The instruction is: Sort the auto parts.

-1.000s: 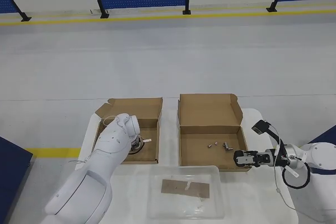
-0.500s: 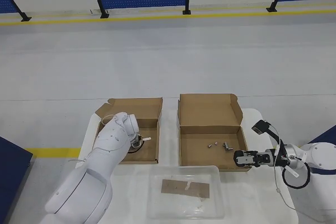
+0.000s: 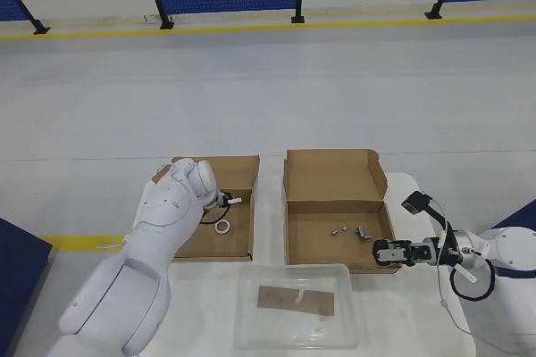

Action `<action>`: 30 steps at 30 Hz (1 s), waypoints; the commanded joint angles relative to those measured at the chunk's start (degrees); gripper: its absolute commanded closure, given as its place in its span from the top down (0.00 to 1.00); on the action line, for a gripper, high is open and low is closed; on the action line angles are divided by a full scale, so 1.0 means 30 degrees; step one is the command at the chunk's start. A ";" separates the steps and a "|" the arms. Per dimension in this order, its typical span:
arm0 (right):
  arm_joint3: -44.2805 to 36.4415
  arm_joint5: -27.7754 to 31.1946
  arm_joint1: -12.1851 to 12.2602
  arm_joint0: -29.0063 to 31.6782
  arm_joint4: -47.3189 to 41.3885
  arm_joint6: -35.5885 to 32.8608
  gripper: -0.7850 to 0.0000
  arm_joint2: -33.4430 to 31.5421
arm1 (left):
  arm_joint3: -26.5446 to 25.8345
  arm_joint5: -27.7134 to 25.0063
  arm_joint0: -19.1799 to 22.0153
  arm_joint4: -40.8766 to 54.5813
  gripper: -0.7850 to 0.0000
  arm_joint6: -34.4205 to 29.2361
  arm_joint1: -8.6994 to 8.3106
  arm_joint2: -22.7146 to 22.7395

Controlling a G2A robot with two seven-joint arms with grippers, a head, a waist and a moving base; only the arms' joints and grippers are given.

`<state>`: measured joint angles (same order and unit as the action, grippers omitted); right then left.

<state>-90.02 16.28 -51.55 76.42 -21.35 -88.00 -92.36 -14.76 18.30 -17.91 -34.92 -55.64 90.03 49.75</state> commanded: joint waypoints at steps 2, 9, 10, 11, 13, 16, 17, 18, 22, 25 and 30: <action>0.0000 0.0001 0.0000 0.0000 0.0000 0.0000 1.00 0.0000 | -0.0292 -0.1753 0.0094 0.1104 1.00 -0.0461 -0.0461 0.0817; 0.0000 0.0001 0.0000 0.0000 0.0000 0.0000 1.00 0.0000 | -0.1839 -0.6224 -0.0370 0.3474 1.00 -0.2072 -0.2075 0.3109; 0.0000 0.0001 0.0000 0.0000 0.0000 0.0000 1.00 0.0000 | -0.2413 -0.6852 -0.0619 0.3832 1.00 -0.2347 -0.2330 0.3489; 0.0000 0.0001 0.0000 0.0000 0.0000 0.0000 1.00 0.0000 | -0.3008 -0.7330 -0.0945 0.4234 1.00 -0.2647 -0.2605 0.3929; 0.0000 0.0001 0.0000 0.0000 0.0000 0.0000 1.00 0.0000 | -0.4694 -0.7916 -0.1761 0.4675 1.00 -0.3184 -0.3163 0.4741; 0.0000 0.0001 0.0000 0.0000 0.0000 0.0000 1.00 0.0000 | -0.8380 -0.7710 -0.3694 0.4844 1.00 -0.3797 -0.4031 0.6126; 0.0000 0.0001 0.0000 0.0000 0.0000 0.0000 1.00 0.0000 | -1.0053 -0.7419 -0.4520 0.4837 1.00 -0.3976 -0.4274 0.6549; 0.0000 0.0001 0.0000 0.0000 0.0000 0.0000 1.00 0.0000 | -1.1846 -0.7281 -0.5499 0.5290 1.00 -0.4418 -0.4494 0.7092; 0.0000 0.0001 0.0000 0.0000 0.0000 0.0000 1.00 0.0000 | -1.8789 -0.6290 -0.9450 0.5785 1.00 -0.5386 -0.5366 0.9482; 0.0000 0.0001 0.0000 0.0000 0.0000 0.0000 1.00 0.0000 | -2.2400 -0.6537 -1.1763 0.6788 1.00 -0.6022 -0.5764 1.1000; 0.0000 0.0001 0.0000 0.0000 0.0000 0.0000 1.00 0.0000 | -2.5005 -0.6392 -1.3285 0.7059 1.00 -0.6362 -0.6079 1.1996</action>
<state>-90.02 16.28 -51.55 76.42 -21.35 -88.00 -92.36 -89.55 -1.03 -57.64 -13.60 -74.73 71.83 85.69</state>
